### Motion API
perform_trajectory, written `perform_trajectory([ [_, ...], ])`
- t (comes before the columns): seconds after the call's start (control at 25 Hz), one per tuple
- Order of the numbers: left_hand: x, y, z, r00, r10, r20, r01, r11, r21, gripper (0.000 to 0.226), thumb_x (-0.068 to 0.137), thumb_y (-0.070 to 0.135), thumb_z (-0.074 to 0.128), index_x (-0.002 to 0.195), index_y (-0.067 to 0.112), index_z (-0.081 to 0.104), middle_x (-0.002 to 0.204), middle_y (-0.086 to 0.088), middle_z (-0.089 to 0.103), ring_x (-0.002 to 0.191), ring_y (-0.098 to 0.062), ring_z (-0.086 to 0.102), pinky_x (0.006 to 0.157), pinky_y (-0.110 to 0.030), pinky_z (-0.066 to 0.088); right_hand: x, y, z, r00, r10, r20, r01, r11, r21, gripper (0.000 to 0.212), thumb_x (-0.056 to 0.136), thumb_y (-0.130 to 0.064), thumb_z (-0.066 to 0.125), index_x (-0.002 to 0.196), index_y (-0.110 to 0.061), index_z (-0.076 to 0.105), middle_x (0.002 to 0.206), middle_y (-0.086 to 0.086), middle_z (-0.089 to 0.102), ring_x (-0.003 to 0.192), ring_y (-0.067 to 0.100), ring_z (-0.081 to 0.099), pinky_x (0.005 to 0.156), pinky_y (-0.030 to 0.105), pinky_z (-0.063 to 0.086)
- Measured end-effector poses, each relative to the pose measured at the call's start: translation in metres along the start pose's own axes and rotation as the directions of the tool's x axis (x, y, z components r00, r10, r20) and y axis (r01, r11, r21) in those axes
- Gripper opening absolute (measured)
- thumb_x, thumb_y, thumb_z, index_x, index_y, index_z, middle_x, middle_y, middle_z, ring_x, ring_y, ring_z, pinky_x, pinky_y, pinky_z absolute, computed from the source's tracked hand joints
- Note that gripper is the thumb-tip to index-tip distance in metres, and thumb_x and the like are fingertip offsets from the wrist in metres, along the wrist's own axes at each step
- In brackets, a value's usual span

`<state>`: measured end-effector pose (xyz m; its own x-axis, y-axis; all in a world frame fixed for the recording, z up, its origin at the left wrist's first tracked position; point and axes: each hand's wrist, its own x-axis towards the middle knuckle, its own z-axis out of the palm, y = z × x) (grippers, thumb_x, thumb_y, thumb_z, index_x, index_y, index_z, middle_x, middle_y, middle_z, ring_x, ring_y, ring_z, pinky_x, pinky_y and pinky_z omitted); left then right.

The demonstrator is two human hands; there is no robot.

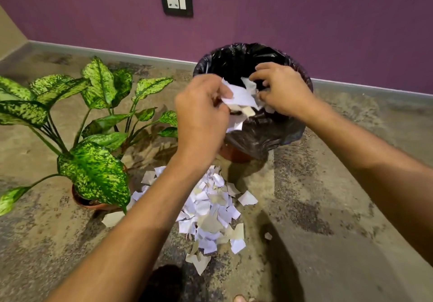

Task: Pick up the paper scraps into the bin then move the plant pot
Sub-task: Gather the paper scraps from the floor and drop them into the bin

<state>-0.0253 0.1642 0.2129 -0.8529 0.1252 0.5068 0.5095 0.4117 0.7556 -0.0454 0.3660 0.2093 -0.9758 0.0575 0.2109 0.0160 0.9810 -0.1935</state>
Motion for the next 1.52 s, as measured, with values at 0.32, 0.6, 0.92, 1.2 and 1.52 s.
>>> perform_trajectory([
  [0.32,0.055,0.011,0.043,0.973,0.076,0.218,-0.118,0.975,0.187,0.043,0.074,-0.014,0.058,0.106,0.013,0.069,0.122,-0.003,0.06,0.109,-0.019,0.058,0.087,-0.022,0.047,-0.063,0.0,-0.012,0.942,0.107,-0.319,0.033,0.914,0.404,0.024,0.086,-0.008,0.063,0.105,-0.022,0.069,0.113,-0.012,0.065,0.087,0.001,0.065,0.081,0.02,0.055],
  [0.6,-0.009,-0.018,0.034,0.924,0.325,0.201,-0.337,0.941,0.033,0.037,0.077,-0.01,0.057,0.108,0.007,0.069,0.122,-0.009,0.062,0.116,-0.023,0.055,0.1,-0.031,0.044,-0.166,0.002,0.067,0.956,-0.18,0.232,0.102,0.944,0.312,0.021,0.089,-0.037,0.056,0.103,-0.03,0.069,0.098,-0.014,0.07,0.078,-0.003,0.063,0.074,0.023,0.055],
  [0.92,-0.161,-0.132,0.007,0.609,-0.065,0.791,-0.343,0.877,0.336,0.048,0.087,0.026,0.061,0.134,0.019,0.049,0.143,-0.007,0.043,0.13,-0.027,0.039,0.085,-0.041,0.054,-0.213,0.021,0.203,0.651,0.09,0.754,-0.025,0.995,-0.097,0.133,0.056,-0.063,0.079,0.144,-0.042,-0.019,0.161,0.005,0.002,0.143,0.033,0.022,0.109,0.05,0.032],
  [1.2,-0.197,-0.194,0.005,0.49,-0.425,0.761,-0.126,0.829,0.545,0.108,0.069,0.053,0.076,0.147,0.037,0.002,0.158,-0.001,-0.007,0.14,-0.034,0.016,0.096,-0.046,0.048,-0.195,-0.012,0.239,0.812,-0.089,0.577,0.084,0.996,0.036,0.123,0.064,-0.056,0.075,0.141,-0.049,-0.021,0.16,-0.001,-0.004,0.128,0.033,0.044,0.068,0.032,0.051],
  [1.52,-0.191,-0.2,0.012,0.626,-0.425,0.654,0.111,0.878,0.465,0.064,0.077,0.019,0.075,0.134,0.019,0.047,0.136,-0.01,0.042,0.111,-0.029,0.056,0.087,-0.032,0.048,-0.175,-0.061,0.239,0.92,-0.227,0.32,0.117,0.937,0.329,0.071,0.068,-0.02,0.083,0.133,-0.025,0.054,0.147,0.007,0.04,0.081,0.024,0.065,0.065,0.028,0.05],
])
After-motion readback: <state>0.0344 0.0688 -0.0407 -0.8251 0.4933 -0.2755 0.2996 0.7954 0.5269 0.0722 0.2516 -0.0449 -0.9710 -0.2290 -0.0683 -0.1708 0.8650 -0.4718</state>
